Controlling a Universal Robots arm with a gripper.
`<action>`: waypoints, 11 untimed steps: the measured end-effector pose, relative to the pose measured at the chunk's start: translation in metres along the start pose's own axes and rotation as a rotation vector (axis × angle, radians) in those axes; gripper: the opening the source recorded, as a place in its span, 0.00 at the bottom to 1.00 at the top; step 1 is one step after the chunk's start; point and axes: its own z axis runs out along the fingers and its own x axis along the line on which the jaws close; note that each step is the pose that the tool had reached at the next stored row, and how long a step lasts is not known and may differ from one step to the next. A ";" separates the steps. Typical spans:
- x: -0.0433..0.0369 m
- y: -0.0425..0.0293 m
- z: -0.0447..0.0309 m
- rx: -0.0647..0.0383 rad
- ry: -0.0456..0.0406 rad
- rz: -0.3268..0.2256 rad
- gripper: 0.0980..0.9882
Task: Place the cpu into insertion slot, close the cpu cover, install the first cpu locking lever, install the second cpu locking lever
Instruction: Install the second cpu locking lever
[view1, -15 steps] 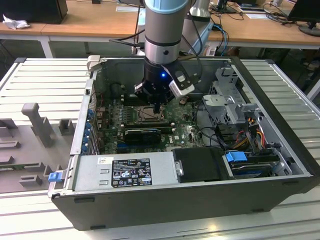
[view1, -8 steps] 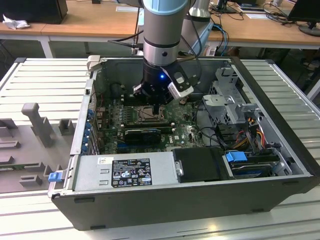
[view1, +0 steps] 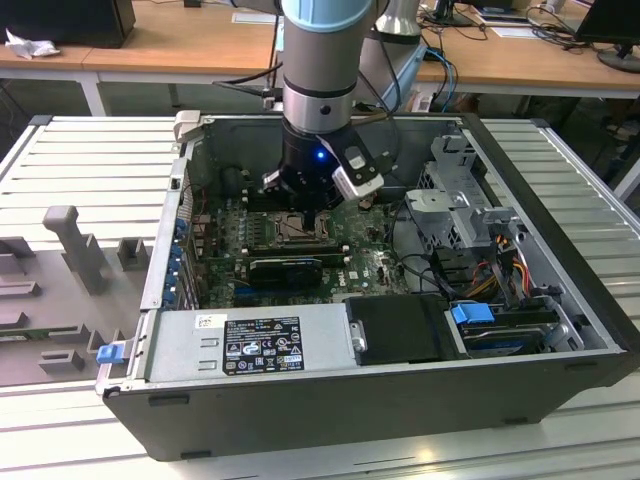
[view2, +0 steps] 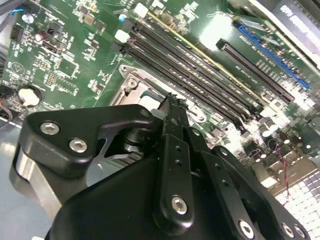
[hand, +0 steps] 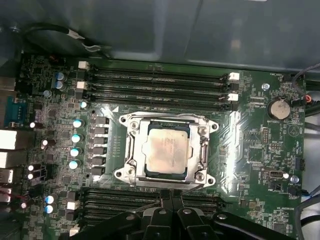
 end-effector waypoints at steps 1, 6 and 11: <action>0.0081 -0.0036 -0.0001 0.000 0.0000 -0.001 0.01; 0.0188 -0.0036 0.0073 -0.013 -0.0007 -0.003 0.01; 0.0227 -0.0039 0.0164 -0.014 -0.0006 -0.005 0.01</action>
